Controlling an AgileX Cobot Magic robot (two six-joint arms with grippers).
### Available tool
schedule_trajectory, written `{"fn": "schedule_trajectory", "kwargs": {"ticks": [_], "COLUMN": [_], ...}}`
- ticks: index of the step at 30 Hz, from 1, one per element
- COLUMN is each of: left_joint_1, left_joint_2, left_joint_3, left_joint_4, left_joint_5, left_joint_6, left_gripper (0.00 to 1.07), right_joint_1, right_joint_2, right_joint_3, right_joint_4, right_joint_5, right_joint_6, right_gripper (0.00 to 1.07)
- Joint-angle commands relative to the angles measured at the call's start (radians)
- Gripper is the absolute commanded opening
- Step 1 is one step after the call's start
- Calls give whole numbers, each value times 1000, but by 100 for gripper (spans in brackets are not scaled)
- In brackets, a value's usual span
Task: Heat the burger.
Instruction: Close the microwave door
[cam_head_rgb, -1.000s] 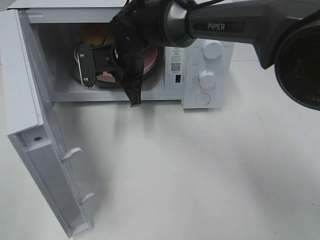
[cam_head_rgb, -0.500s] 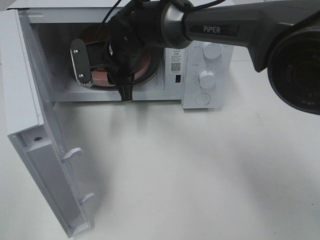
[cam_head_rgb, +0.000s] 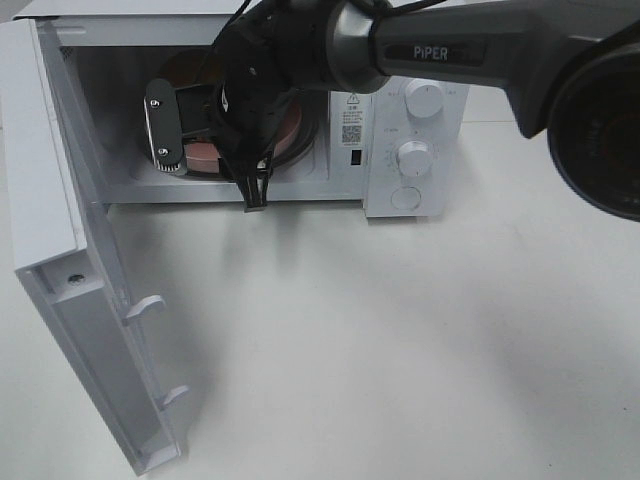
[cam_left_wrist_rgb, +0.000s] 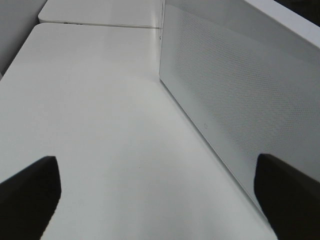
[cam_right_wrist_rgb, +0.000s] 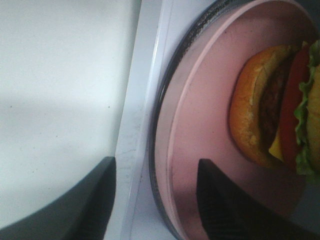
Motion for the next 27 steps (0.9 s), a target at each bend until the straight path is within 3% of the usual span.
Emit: {"fn": "schedule_trajectory", "kwargs": {"ticks": [1,19,27], "left_joint_1": [-6,-6,-6], "left_joint_2": [-20,-20,-20], "left_joint_3": [2,2,2], "left_joint_4": [-3,-3,-3], "left_joint_5": [-9,-9,-9], "left_joint_6": [-7,-7,-7], "left_gripper": [98,98,98], "right_joint_1": [-2,-2,-2], "right_joint_2": [-67,-320,-417], "right_joint_3": [75,454,563], "right_joint_4": [7,13,-7], "right_joint_5": [-31,-181,-179], "right_joint_6": [3,29,155], "right_gripper": [54,73,73]}}
